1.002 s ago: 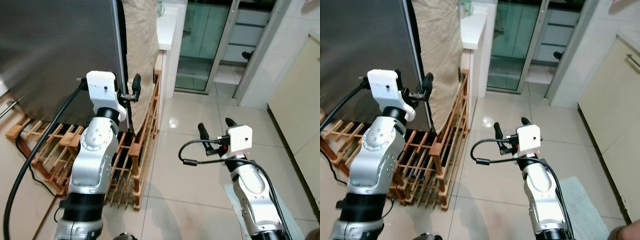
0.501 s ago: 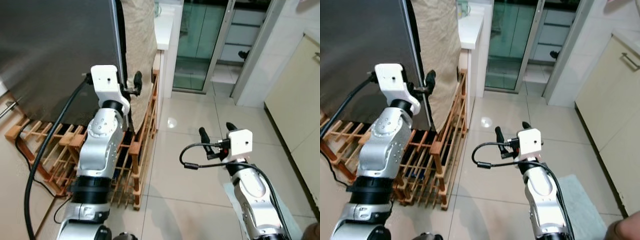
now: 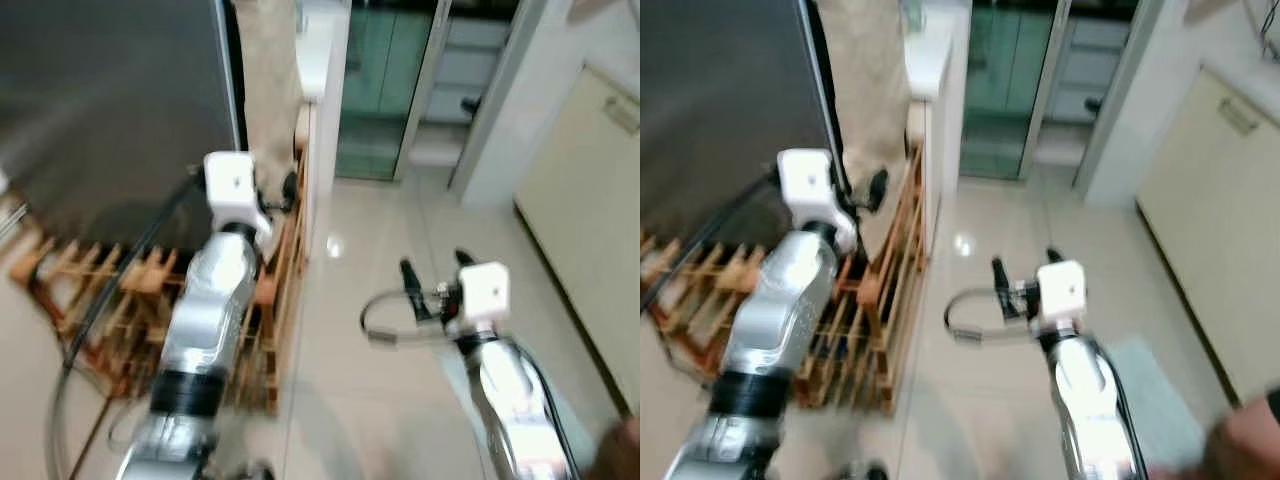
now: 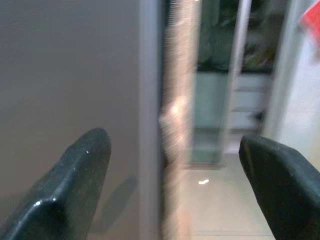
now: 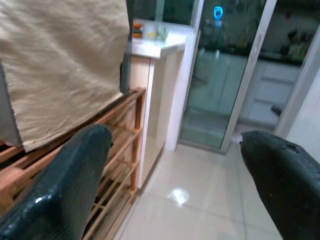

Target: Restocking fridge

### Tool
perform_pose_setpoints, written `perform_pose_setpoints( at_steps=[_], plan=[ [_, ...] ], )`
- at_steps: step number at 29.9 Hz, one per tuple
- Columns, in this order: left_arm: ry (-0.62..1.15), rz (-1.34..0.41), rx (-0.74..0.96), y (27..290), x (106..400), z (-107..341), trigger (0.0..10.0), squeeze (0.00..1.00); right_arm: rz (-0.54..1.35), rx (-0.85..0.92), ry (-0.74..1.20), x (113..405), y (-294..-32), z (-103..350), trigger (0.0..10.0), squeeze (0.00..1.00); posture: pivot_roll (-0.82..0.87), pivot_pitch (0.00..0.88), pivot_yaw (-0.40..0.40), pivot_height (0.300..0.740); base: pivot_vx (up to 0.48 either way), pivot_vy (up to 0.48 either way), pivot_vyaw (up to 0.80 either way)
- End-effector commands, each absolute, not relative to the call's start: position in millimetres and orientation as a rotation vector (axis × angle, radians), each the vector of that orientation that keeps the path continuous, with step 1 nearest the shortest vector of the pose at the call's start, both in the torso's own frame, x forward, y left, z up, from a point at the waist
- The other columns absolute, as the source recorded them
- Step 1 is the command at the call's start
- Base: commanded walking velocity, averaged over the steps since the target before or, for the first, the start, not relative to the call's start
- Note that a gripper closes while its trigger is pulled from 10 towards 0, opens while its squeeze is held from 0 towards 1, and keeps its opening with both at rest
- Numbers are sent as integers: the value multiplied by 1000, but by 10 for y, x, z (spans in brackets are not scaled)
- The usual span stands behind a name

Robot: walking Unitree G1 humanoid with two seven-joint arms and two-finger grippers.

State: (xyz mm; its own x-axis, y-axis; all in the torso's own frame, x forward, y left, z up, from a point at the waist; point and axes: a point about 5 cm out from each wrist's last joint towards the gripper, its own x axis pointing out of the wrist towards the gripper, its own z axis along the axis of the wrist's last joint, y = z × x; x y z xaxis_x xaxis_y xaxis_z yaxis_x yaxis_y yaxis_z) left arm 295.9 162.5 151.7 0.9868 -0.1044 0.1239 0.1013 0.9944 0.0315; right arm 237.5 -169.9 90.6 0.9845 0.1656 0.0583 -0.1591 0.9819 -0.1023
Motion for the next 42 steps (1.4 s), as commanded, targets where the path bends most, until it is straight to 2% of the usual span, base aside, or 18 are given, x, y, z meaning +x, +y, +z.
perform_pose_setpoints(
  at_steps=[1, 3, 4, 8, 13, 21, 32, 42],
  plan=[
    [-141, -101, 47, 1777, 2791, 1497, 10000, 0, 124, -97, -110, 2245, -1790, 1009, 10000, 0, -92, 0, 14, 740, 0, 0, 0],
    [-104, -63, 62, 1932, 2580, 1361, 10000, 0, 104, -90, -86, 2099, -1858, 964, 10000, 0, -91, 0, 14, 740, 0, 0, 0],
    [-56, -61, 86, 1974, 2371, 1225, 10000, 0, 91, -97, -49, 1979, -1913, 887, 10000, 0, -90, 0, 8, 740, 0, 0, 0],
    [-38, -81, 72, 1876, 2261, 1184, 10000, 0, 92, -99, -25, 1952, -1916, 832, 10000, 0, -77, 0, -1, 740, 0, 0, 0],
    [-131, -111, 57, 1711, 2402, 1396, 10000, 0, 65, -59, -56, 2098, -1848, 854, 10000, 0, -67, 0, -4, 740, 0, 0, 0],
    [-137, -134, 66, 1629, 2508, 1445, 10000, 0, 56, -43, -60, 2238, -1829, 867, 10000, 0, -70, 0, -1, 740, 0, 0, 0],
    [-164, -137, 34, 1535, 2609, 1519, 10000, 0, 68, -62, -62, 2338, -1832, 878, 10000, 0, -78, 0, 0, 740, 340, -318, 0],
    [-142, -38, -15, 1572, 2746, 1543, 10000, 0, 106, -67, -53, 2422, -1788, 863, 10000, 0, -68, 0, -15, 740, 411, -191, 0]
  ],
)
